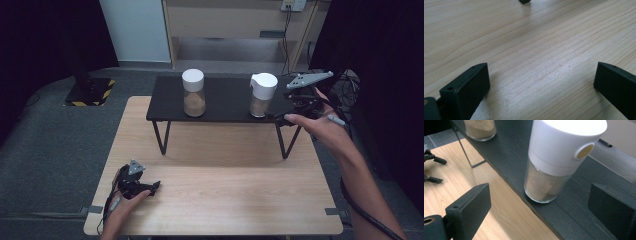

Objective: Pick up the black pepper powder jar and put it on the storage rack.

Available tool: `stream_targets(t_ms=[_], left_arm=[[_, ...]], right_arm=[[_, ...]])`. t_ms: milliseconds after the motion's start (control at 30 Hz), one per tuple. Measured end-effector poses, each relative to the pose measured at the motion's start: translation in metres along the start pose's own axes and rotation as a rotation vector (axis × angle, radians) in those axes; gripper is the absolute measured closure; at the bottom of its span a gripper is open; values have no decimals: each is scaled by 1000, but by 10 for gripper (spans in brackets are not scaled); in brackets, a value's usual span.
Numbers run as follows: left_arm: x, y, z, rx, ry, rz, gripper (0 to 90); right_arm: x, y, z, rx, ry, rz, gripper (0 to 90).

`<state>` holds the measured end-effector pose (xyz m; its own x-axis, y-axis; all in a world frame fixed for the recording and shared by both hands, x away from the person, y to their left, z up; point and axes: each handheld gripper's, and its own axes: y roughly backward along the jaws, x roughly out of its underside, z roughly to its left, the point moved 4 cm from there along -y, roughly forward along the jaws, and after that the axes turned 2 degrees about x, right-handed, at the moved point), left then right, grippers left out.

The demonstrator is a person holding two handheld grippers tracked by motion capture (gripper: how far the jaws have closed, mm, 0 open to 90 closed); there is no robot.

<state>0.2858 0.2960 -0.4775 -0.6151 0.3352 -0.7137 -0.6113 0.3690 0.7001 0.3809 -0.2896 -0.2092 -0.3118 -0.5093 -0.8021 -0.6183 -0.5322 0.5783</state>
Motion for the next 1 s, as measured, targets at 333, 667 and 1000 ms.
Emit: stream_targets(t_ms=[333, 667, 1000], left_arm=[[0, 0, 0, 0, 0, 0, 0], [0, 0, 0, 0, 0, 0, 0], [0, 0, 0, 0, 0, 0, 0]], right_arm=[[3, 3, 9, -2, 25, 22, 57], [13, 4, 18, -8, 46, 53, 59], [26, -1, 28, -24, 57, 77, 62]])
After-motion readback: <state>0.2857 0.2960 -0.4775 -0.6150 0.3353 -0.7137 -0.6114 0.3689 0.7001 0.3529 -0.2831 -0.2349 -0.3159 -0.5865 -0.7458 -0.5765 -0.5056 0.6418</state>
